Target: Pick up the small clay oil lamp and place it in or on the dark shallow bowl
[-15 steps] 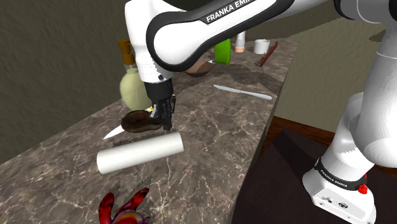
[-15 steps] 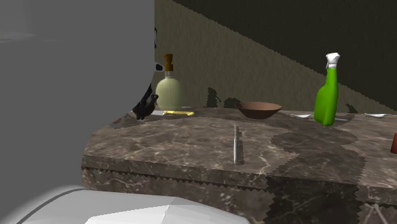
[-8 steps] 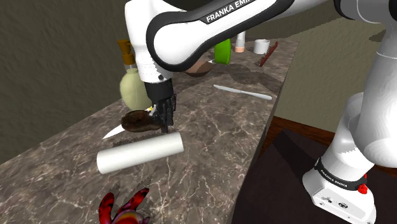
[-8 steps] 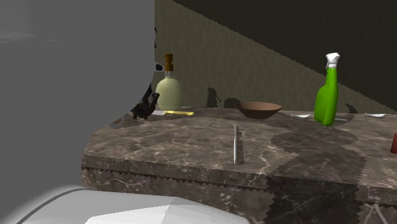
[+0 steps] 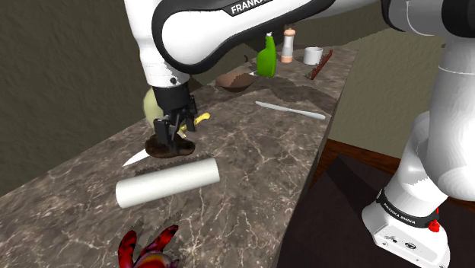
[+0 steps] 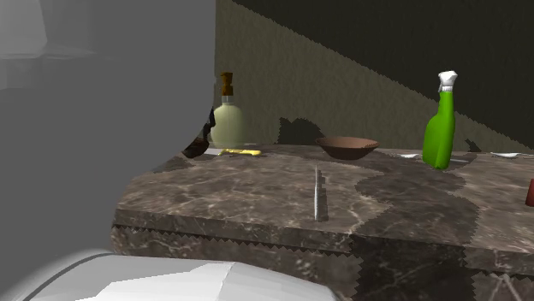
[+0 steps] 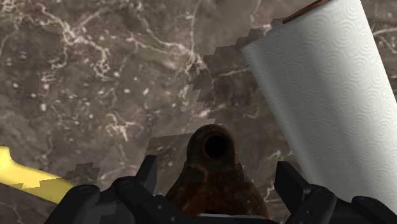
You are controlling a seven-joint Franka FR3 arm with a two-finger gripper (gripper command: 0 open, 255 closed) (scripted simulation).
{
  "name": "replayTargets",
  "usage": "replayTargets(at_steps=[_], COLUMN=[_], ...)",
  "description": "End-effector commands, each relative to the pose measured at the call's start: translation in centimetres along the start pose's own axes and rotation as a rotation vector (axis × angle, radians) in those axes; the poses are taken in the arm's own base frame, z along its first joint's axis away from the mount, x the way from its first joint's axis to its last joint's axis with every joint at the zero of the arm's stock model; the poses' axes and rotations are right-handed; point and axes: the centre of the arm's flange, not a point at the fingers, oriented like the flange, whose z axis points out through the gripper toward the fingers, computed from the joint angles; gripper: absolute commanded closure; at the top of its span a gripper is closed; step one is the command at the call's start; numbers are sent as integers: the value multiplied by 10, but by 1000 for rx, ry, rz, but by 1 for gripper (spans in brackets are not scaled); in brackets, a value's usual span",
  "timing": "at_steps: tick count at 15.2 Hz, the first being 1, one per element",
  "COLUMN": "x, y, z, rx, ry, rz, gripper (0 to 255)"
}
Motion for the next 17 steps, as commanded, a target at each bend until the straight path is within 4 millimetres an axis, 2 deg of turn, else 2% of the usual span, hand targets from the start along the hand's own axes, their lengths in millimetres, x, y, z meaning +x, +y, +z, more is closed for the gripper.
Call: replayTargets(at_steps=[1, 5, 12, 13, 17], x=[0, 0, 0, 0, 0], y=[0, 0, 0, 0, 0], z=[9, 28, 28, 28, 28], rx=[-1, -1, -1, -1, -1], ry=[1, 1, 1, 1, 1], rz=[-1, -1, -1, -1, -1], gripper=[0, 0, 0, 255, 255])
